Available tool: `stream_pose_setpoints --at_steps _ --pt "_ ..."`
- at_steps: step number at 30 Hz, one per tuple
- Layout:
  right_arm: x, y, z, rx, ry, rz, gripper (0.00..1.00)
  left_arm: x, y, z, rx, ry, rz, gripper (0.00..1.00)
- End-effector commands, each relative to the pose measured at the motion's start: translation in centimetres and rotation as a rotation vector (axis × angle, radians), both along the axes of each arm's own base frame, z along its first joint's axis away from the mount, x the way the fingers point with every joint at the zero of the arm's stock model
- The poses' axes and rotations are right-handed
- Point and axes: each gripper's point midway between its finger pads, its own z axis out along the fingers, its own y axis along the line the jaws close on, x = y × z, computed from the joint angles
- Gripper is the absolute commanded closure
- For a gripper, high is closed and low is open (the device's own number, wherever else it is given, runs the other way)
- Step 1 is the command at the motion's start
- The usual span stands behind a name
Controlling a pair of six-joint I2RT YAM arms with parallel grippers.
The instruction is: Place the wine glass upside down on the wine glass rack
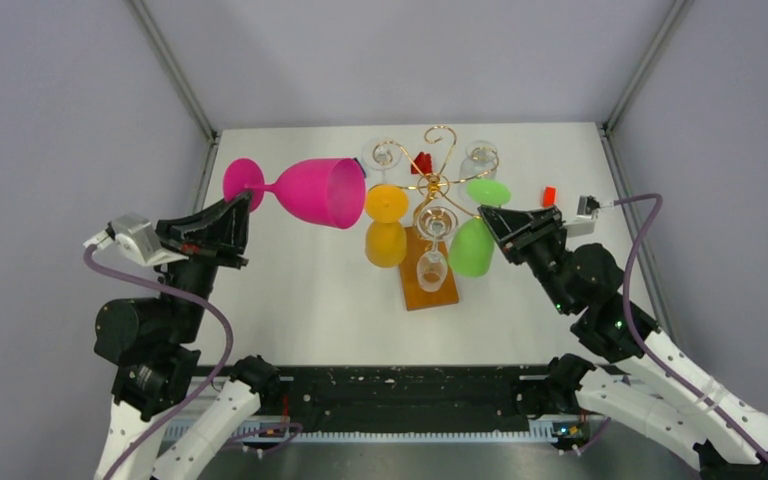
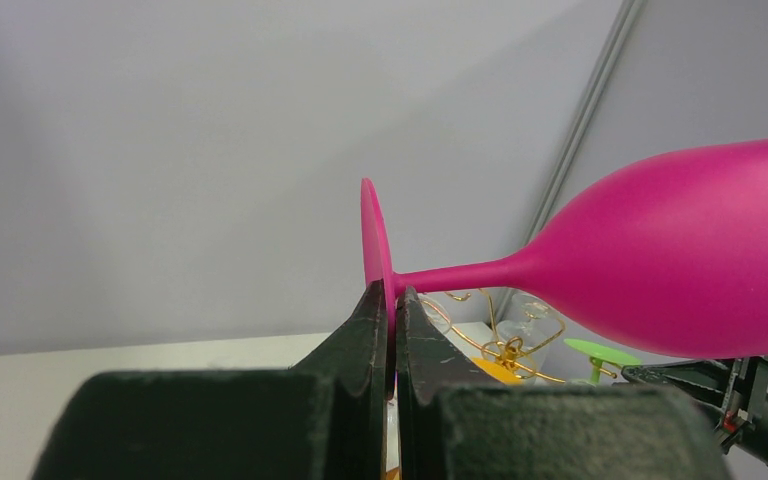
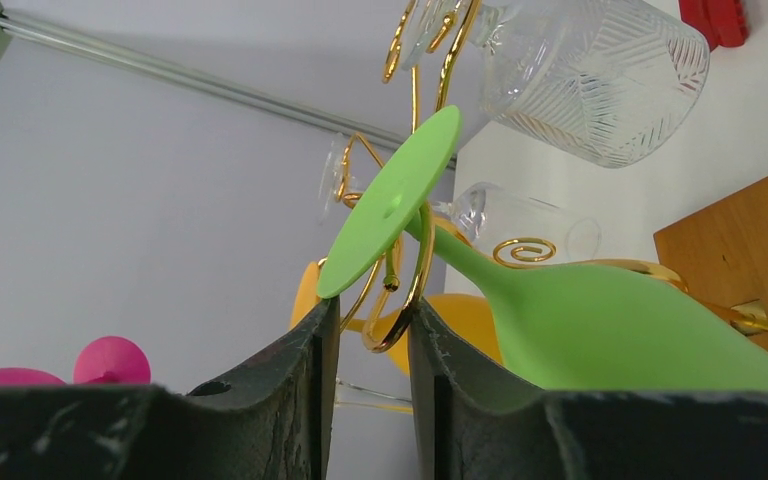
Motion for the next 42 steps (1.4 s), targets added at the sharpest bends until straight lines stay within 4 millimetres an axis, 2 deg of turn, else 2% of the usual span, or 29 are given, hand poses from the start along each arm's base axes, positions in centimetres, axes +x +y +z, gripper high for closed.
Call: stream_pose_setpoints --at_steps 1,3,7,14,26,42 --pt "-1.4 -1.2 6.1 0.165 -0.153 0.01 0.69 -0.8 0.7 0.9 -0.022 -0.04 0.018 1.0" --pt "-1.5 -1.2 6.1 0.165 -0.155 0.016 0.7 -0.8 0.8 0.8 -0.023 -0.039 0.02 1.0" --pt "-1.6 -1.0 6.1 0.163 -0.156 0.023 0.82 -0.8 0.8 0.7 -0.022 -0.036 0.019 1.0" --pt "-1.6 -0.3 6.1 0.143 -0.154 0.051 0.66 -0.7 0.7 0.5 -0.021 -0.032 0.019 1.0" --pt "-1.3 0.0 5.1 0.136 -0.135 0.053 0.59 -0.8 0.8 0.1 -0.028 -0.025 0.016 1.0" --pt "-1.1 0.2 3.3 0.134 -0.106 0.053 0.58 -0.7 0.8 -0.1 -0.026 -0.018 0.021 1.0"
